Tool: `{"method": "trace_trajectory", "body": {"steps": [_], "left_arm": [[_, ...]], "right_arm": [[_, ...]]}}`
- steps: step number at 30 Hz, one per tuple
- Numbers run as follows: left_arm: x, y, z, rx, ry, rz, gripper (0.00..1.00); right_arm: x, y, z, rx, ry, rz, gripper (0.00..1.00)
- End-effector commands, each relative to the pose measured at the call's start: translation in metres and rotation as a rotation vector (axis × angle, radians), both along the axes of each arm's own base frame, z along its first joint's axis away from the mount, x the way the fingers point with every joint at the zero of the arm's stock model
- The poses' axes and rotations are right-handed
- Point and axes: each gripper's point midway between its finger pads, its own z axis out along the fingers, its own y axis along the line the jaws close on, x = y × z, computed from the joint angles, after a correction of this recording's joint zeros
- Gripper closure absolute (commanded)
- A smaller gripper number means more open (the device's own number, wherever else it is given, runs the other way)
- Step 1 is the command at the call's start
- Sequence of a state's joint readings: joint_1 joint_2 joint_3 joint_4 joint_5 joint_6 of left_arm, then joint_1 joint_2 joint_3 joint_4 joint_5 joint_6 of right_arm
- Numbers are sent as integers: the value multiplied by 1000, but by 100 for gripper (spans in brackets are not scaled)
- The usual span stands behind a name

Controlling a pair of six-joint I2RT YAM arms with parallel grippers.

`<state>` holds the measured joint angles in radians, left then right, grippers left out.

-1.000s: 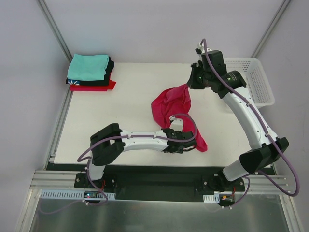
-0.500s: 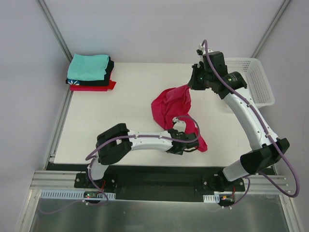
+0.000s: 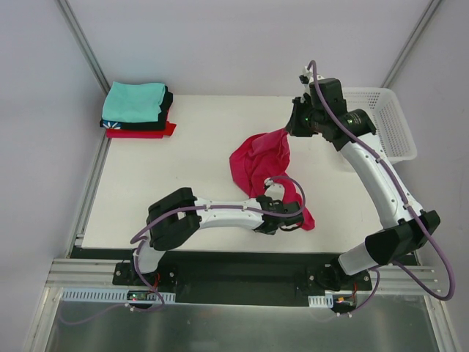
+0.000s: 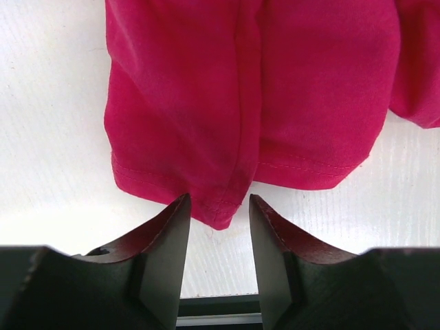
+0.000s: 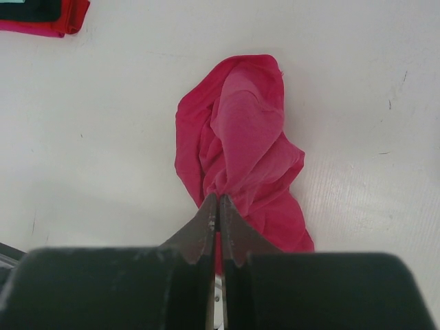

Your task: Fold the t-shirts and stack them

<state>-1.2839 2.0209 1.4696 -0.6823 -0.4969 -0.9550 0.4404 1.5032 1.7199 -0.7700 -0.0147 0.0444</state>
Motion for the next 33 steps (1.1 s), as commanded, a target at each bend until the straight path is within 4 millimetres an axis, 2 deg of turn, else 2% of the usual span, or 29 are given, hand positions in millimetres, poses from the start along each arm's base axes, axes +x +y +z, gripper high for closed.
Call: {"method": "trace_trajectory", "body": {"steps": [1,7,9,10,13,14,16,23,26,27,29,30,31,32,33], "left_arm": [[-5,-2,4,13,12,-8,61],[-9,3,-5,27,29,9,61],[-10,4,-8,36,32,12,64],[-10,4,-9,37,34,12,72],[-9,3,-7,29,30,11,85],[-9,3,-5,29,25,12,93],[-8,5,1,21,16,15,99],[-5,25,19,41,-23,44,100],[-3,50,49,69,-68,66,100],[-1,67,75,84,-106,74,100],[1,82,110,73,-152,78,100],[4,93,139,30,-186,87,100],[5,114,157,73,-215,91,100],[7,123,175,66,-233,87,100],[12,133,206,-4,-263,112,100]], "right_arm": [[-5,-2,23,45,-66,2,99],[-6,-4,25,51,-70,1,99],[-6,-5,26,55,-70,3,99],[-6,-5,25,53,-69,0,99],[-6,-7,25,51,-69,-2,99],[-5,-6,24,53,-66,-1,99],[-5,-6,23,54,-63,3,99],[-8,-6,24,63,-58,3,99],[-10,-11,29,49,-72,0,99],[-12,-13,30,39,-72,2,99],[-12,-19,38,37,-89,-9,99],[-14,-21,39,37,-86,-12,99],[-14,-24,42,40,-92,-19,99],[-16,-25,45,45,-93,-18,99],[-18,-26,53,55,-108,-20,99]]}}
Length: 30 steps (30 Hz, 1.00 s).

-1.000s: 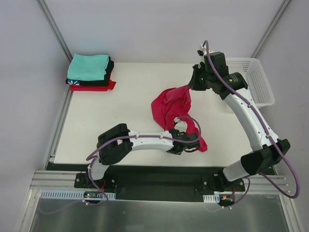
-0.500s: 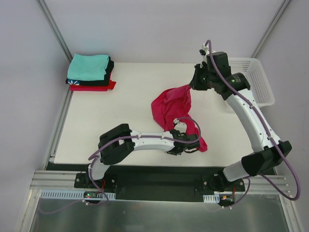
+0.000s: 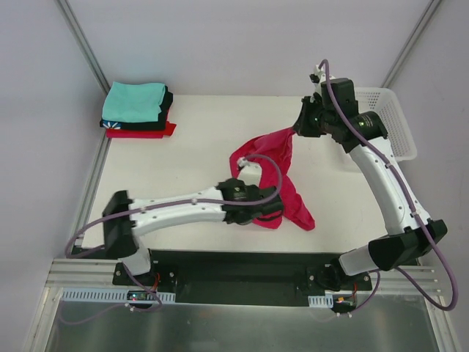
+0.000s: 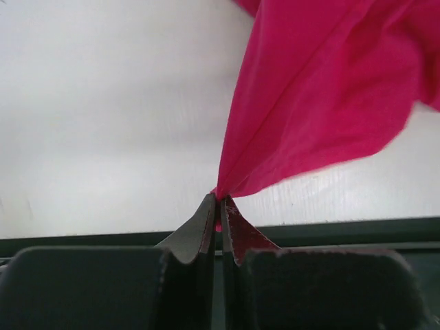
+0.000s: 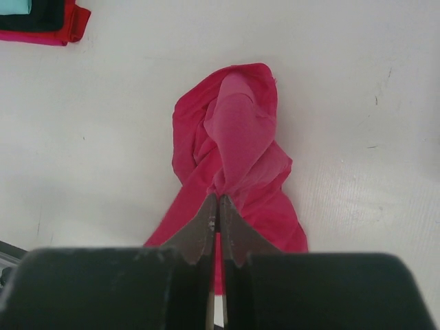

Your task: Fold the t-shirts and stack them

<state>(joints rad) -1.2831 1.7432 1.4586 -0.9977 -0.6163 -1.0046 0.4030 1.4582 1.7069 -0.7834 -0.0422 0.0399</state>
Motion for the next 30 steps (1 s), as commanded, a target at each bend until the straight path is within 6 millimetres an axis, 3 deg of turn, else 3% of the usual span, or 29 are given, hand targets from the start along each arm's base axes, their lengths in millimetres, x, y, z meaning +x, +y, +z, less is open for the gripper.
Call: {"method": "trace_trajectory", "body": {"steps": [1,3,6,7,9,10,13,14,17,23,27,30], "left_arm": [[14,79,126,-35,-176,52,100],[15,101,163,-108,-220,65,100],[18,142,203,-168,-282,111,100],[20,154,212,-182,-302,138,100],[19,180,228,-194,-337,161,100],[19,189,232,-196,-349,173,100],[20,214,239,-181,-370,212,100],[22,220,242,-170,-379,220,100],[23,229,249,-165,-395,231,100],[25,257,261,-127,-446,293,100],[25,275,265,-96,-479,333,100],[25,283,266,-83,-492,352,100]], "right_arm": [[-13,-13,46,36,-103,-11,99],[-19,-15,57,49,-122,-8,99],[-32,-18,82,74,-159,-3,99],[-40,-22,105,96,-215,-4,99],[-50,-30,126,95,-261,-20,99],[-57,-39,156,109,-337,-43,99],[-66,-62,186,91,-399,-107,99],[-70,-67,207,107,-451,-118,99],[-75,-76,220,118,-494,-147,99],[-68,-82,208,119,-495,-163,99],[-72,-75,224,211,-518,-116,99],[-76,-75,246,269,-558,-96,99]]}}
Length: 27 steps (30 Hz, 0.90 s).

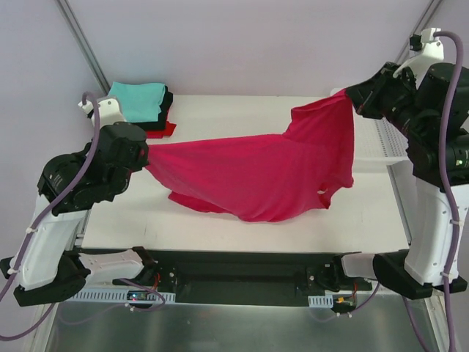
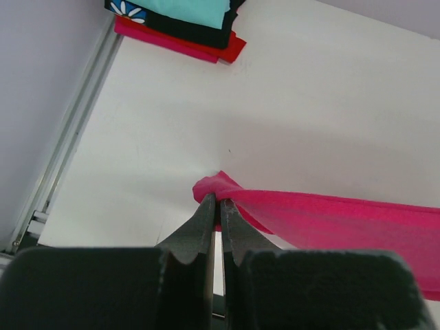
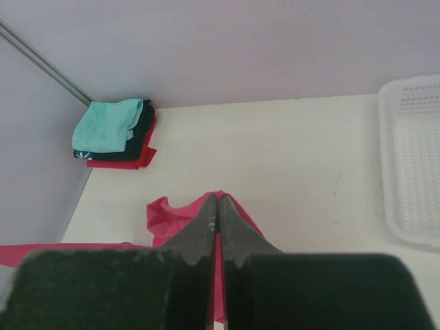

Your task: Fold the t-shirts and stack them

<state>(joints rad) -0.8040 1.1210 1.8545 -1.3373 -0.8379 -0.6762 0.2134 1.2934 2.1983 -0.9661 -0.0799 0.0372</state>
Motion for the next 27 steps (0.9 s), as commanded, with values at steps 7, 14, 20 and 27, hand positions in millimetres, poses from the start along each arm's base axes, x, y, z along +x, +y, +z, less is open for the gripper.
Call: {"method": "trace_trajectory", "body": {"steps": [7,14,20,27], "left_arm": [[-10,27,-11,109,37,9,100],[6,4,-7,62,-6,-51,100],[10,-2,14,3,-80,-75,100],[6,4,37,-10,-142,-87,100]], "right_arm": [[-21,31,74,207,-183,225,99],[-54,57,87,162,-262,448,99],[-76,45,130,99,-499,406,99],[-80,23,166,60,-700,269,99]]}}
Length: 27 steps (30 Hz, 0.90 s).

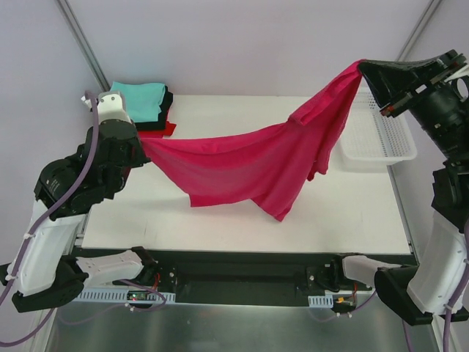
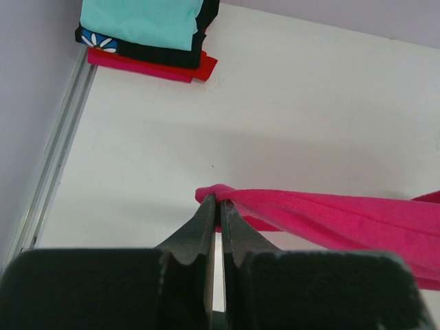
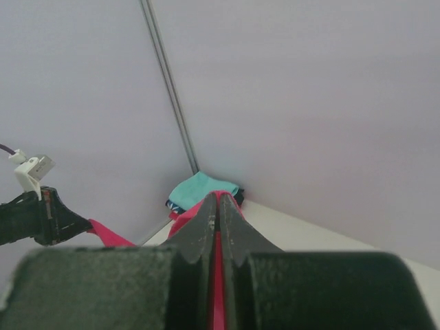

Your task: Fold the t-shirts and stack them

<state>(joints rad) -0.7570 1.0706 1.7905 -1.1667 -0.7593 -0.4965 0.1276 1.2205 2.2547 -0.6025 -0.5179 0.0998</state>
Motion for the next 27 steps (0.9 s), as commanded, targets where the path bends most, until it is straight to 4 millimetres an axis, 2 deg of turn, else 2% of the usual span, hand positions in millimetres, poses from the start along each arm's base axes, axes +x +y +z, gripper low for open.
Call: {"method": "trace_trajectory", "body": {"steps": [1,5,11,15,21,22,25,27], "left_arm": [[-6,14,32,-32,-100,10,100],[-18,30,46,-62,-152,29,100],[-35,43,66,-113,-207,15,100],[-41,54,77,-87,-235,17,100],[-42,63,88,-44,-257,36,100],[-41,63,88,-39,-256,40,100],[-37,63,88,-9,-250,51,100],[-33,62,92,8,-261,56,100]], "right_arm": [[-17,-23,51,29,-266,-133,99],[-30,-26,59,47,-291,-142,99],[-37,-3,45,102,-173,29,99],[-43,4,46,54,-159,72,99],[-18,10,11,18,-20,94,99],[-10,10,-1,11,30,89,99],[-1,10,-14,-4,77,83,99],[3,9,-15,-9,84,78,99]]}}
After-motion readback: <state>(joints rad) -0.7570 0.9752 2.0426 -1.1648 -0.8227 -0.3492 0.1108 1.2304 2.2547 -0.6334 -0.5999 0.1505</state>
